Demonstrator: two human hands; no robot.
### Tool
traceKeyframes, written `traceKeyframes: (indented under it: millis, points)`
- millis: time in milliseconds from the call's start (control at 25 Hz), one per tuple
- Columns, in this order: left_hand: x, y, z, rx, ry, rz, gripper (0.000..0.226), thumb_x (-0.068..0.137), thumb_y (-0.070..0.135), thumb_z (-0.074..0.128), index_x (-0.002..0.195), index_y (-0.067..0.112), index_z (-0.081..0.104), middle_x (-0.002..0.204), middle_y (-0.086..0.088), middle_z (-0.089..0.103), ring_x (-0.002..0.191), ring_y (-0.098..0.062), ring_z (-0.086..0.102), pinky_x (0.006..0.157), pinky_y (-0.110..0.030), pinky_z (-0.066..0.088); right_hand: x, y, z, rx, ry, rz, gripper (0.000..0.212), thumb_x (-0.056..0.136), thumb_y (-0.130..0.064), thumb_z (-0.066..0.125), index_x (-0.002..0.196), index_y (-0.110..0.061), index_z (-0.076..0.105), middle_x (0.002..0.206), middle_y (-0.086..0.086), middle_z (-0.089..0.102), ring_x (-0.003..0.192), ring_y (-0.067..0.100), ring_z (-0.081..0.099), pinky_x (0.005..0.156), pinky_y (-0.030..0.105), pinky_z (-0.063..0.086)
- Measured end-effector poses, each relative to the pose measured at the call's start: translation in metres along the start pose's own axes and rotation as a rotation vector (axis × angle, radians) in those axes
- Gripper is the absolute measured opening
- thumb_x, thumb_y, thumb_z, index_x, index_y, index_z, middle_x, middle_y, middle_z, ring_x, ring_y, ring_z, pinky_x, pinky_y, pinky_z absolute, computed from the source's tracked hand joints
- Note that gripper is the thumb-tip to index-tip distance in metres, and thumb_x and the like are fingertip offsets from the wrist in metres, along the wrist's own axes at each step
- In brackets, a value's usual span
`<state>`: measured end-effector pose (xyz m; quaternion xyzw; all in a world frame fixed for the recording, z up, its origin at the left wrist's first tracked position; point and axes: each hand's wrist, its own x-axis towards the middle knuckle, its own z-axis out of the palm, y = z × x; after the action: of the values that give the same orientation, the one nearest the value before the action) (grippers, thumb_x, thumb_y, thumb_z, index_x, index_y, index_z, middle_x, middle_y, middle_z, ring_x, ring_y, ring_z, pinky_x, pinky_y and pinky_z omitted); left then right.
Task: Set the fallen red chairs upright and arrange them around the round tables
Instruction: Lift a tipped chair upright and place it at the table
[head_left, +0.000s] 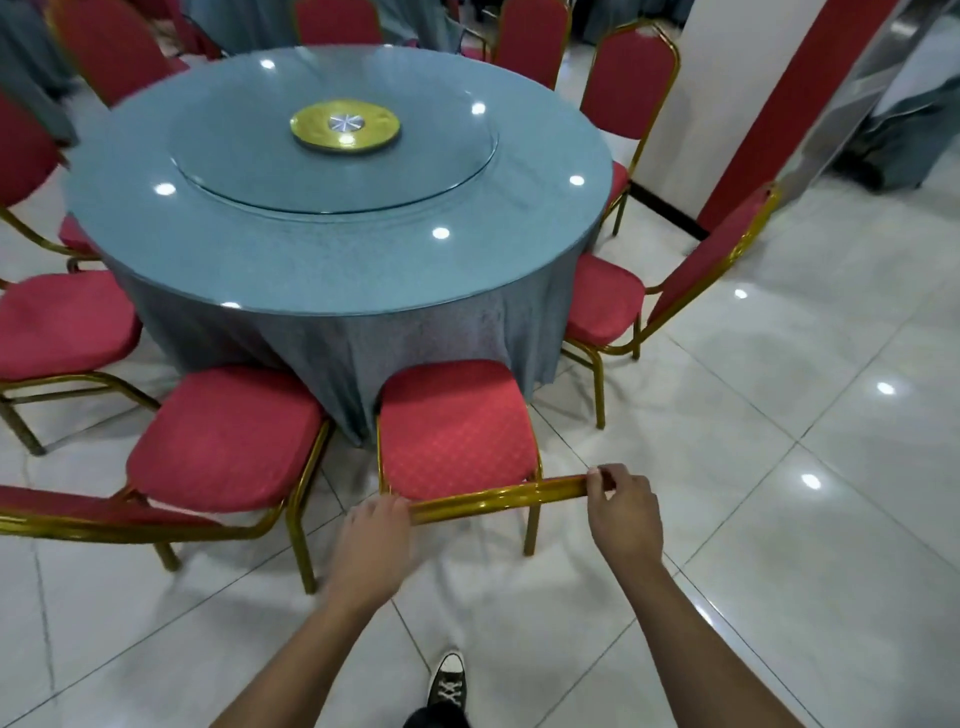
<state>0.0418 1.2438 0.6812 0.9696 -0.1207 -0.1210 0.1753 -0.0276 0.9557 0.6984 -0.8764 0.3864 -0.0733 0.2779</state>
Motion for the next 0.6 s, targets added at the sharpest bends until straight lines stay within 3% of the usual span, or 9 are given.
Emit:
traceKeyframes:
  millis: [80,200,240,320,400,480,600]
  points:
    - [0.027,-0.001,-0.004,0.061,-0.027,0.030,0.031,0.105,0.023,0.038,0.130,0.009,0.052,0.127,-0.011,0.055,0.118,-0.029,0.050,0.104,-0.039,0.037,0.023,-0.015,0.004,-0.042,-0.045,-0.012,0.033,0.103,-0.043,0.044,0.118,-0.021,0.064,0.108,0.009,0.060,0.096,0.027,0.060,0.086,0.044,0.053]
    - [0.041,0.007,-0.013,0.160,-0.142,0.062,0.043,0.094,0.021,0.060,0.133,0.010,0.047,0.128,-0.011,0.050,0.114,-0.032,0.051,0.103,-0.045,0.043,0.035,-0.020,0.013,-0.121,0.005,-0.030,0.032,0.103,-0.041,0.041,0.116,-0.021,0.063,0.115,0.008,0.061,0.104,0.028,0.057,0.091,0.044,0.048]
    - [0.039,0.009,-0.015,0.173,-0.175,0.047,0.046,0.084,0.017,0.071,0.125,0.006,0.055,0.119,-0.015,0.056,0.104,-0.035,0.057,0.095,-0.050,0.050,0.032,-0.018,0.017,-0.132,0.033,-0.062,0.033,0.103,-0.042,0.040,0.116,-0.022,0.063,0.119,0.006,0.061,0.110,0.028,0.056,0.094,0.045,0.046]
    - [0.034,0.014,-0.011,0.179,-0.032,0.099,0.039,0.070,0.009,0.078,0.106,0.004,0.066,0.102,-0.017,0.062,0.087,-0.039,0.063,0.075,-0.054,0.057,0.023,-0.012,0.024,-0.075,0.038,-0.197,0.043,0.103,-0.046,0.033,0.123,-0.022,0.062,0.131,0.005,0.058,0.125,0.027,0.050,0.104,0.047,0.040]
    - [0.033,0.024,-0.007,0.131,0.043,0.124,0.026,0.088,0.018,0.053,0.110,0.010,0.065,0.113,-0.012,0.062,0.101,-0.037,0.062,0.081,-0.054,0.055,0.022,-0.010,0.030,0.018,-0.014,-0.289,0.056,0.102,-0.052,0.022,0.133,-0.023,0.058,0.142,0.004,0.051,0.140,0.025,0.038,0.113,0.049,0.034]
    - [0.037,0.033,-0.002,-0.024,0.120,0.017,0.047,0.100,0.038,0.022,0.126,0.022,0.058,0.128,-0.001,0.056,0.122,-0.028,0.051,0.099,-0.052,0.044,0.031,-0.008,0.035,0.070,-0.045,-0.294,0.061,0.101,-0.055,0.018,0.142,-0.023,0.050,0.150,0.002,0.044,0.147,0.021,0.027,0.119,0.051,0.026]
    - [0.050,0.051,0.007,-0.196,0.178,-0.158,0.069,0.097,0.064,0.006,0.139,0.031,0.049,0.136,0.004,0.049,0.133,-0.019,0.039,0.112,-0.049,0.030,0.055,-0.001,0.037,0.065,-0.080,-0.319,0.068,0.100,-0.060,0.012,0.150,-0.023,0.040,0.155,0.002,0.037,0.149,0.018,0.021,0.123,0.050,0.019]
